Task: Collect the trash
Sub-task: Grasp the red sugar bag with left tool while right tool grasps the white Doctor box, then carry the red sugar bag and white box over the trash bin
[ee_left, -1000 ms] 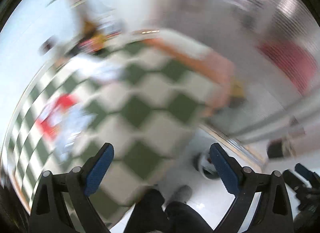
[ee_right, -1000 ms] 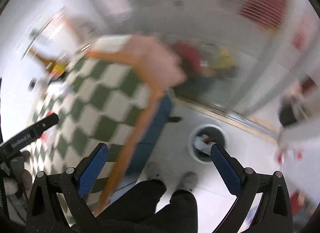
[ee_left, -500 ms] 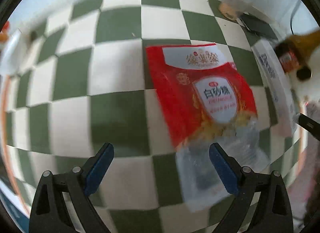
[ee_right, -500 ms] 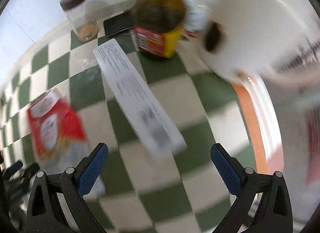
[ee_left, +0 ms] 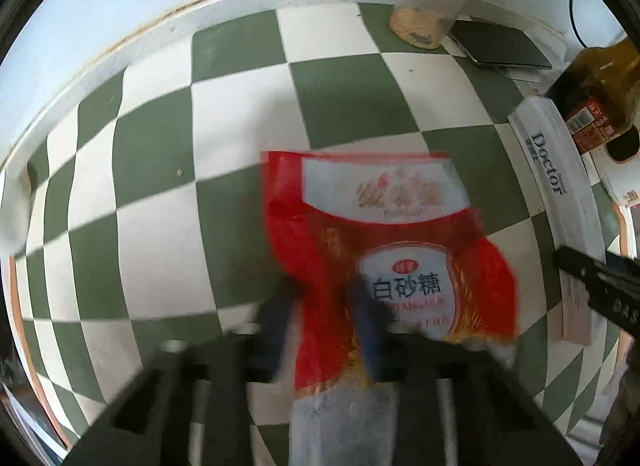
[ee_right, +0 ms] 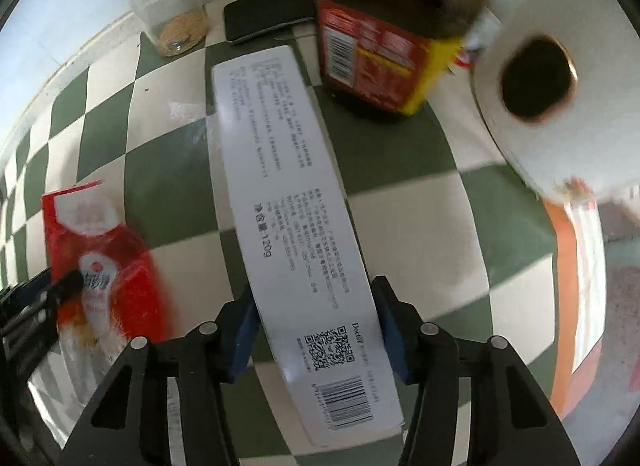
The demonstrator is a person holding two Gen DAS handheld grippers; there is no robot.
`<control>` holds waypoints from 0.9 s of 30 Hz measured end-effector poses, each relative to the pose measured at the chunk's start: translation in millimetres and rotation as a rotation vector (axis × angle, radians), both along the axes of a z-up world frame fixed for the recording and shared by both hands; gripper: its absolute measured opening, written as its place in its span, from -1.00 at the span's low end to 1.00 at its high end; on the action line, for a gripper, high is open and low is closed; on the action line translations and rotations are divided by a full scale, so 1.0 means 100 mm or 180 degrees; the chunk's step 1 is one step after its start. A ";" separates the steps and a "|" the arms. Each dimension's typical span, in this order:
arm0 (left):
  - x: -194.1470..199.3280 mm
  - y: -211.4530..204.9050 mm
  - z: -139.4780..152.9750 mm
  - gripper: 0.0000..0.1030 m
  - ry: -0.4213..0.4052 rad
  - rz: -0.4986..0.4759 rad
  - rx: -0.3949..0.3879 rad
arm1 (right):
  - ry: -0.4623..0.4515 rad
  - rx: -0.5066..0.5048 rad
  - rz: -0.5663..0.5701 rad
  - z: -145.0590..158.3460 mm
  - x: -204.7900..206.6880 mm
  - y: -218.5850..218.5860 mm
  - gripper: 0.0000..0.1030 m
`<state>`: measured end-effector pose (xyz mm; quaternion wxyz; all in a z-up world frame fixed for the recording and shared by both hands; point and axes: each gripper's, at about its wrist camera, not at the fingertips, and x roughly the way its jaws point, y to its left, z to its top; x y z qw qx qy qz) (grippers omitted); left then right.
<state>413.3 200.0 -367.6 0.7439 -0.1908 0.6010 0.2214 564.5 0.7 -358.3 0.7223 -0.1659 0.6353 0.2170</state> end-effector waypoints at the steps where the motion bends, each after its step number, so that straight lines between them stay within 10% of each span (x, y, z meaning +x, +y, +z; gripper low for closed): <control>1: 0.01 0.01 0.03 -0.79 -0.0016 -0.0042 0.0011 | 0.0024 0.0058 -0.0055 0.03 -0.02 -0.09 0.05; 14: -0.29 -0.31 1.10 -0.81 -0.0537 -0.0568 0.0376 | -0.0073 0.0799 -0.0828 0.53 -0.56 -1.27 -0.01; 27: -0.11 -1.90 1.72 -0.81 -0.0988 -0.1358 0.0332 | -0.0523 0.1274 -0.1742 1.09 -1.58 -2.94 -0.03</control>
